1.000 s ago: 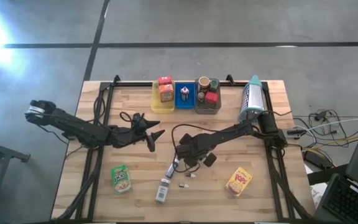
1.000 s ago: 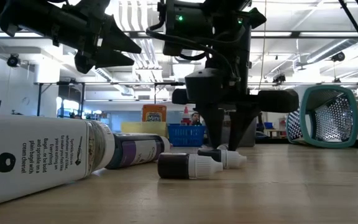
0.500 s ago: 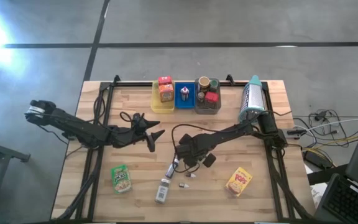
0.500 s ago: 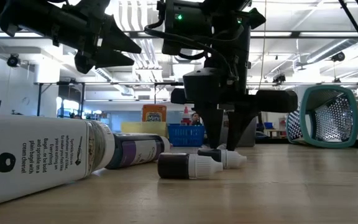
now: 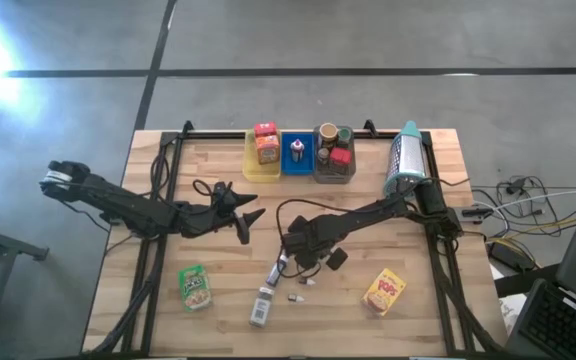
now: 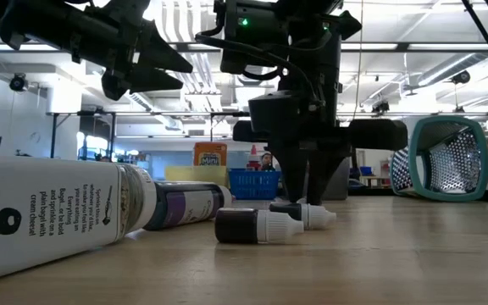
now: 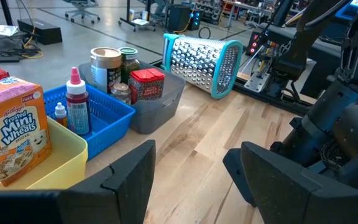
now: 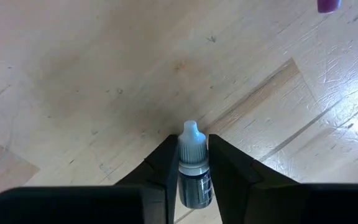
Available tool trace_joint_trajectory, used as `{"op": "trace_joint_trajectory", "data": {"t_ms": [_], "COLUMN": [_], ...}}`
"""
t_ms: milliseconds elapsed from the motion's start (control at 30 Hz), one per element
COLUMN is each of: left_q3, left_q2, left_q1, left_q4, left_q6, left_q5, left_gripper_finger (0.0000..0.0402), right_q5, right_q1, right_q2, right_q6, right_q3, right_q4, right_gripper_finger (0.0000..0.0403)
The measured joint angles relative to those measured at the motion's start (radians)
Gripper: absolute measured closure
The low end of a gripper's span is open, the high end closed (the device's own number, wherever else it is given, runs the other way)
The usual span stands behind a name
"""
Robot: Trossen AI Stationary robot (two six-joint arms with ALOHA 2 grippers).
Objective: Pick & Place Kitchen Items
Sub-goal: Put the small blue food coloring bottle into the blue bin
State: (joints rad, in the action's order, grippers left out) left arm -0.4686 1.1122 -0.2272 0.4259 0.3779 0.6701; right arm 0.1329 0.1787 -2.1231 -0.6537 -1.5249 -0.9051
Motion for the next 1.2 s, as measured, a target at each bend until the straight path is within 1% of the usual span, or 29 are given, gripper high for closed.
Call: {"op": "trace_joint_trajectory", "data": {"t_ms": [200,400,567,700,867,1100,1200], "left_q3": [0.000,0.000,0.000,0.000,0.000,0.000,0.000], "left_q2": [0.000,0.000,0.000,0.000,0.000,0.000,-0.001], "left_q1": [0.000,0.000,0.000,-0.001,-0.013,-0.020,-0.021], "left_q4": [0.000,-0.011,-0.022,-0.026,-0.026,-0.031,-0.032], "left_q6": [0.000,0.001,0.014,0.015,0.015,0.015,0.016], "left_q5": [0.000,0.000,0.000,0.000,0.000,0.000,0.002], "left_gripper_finger": [0.0158,0.0158,0.0158,0.0158,0.0158,0.0158,0.0158], "right_q5": [-0.013,-0.142,-0.219,-0.246,-0.256,-0.276,-0.308], "right_q1": [-0.001,-0.030,-0.059,-0.071,-0.082,-0.123,-0.146], "right_q2": [0.000,0.003,0.003,0.003,0.013,0.087,0.143], "right_q6": [0.035,0.138,0.183,0.184,0.184,0.185,0.191], "right_q3": [0.000,-0.001,-0.001,-0.001,0.000,0.010,0.047], "right_q4": [0.015,0.058,0.104,0.133,0.133,0.151,0.248], "right_gripper_finger": [0.0322,0.0342,0.0337,0.0339,0.0346,0.0348,0.0348]}}
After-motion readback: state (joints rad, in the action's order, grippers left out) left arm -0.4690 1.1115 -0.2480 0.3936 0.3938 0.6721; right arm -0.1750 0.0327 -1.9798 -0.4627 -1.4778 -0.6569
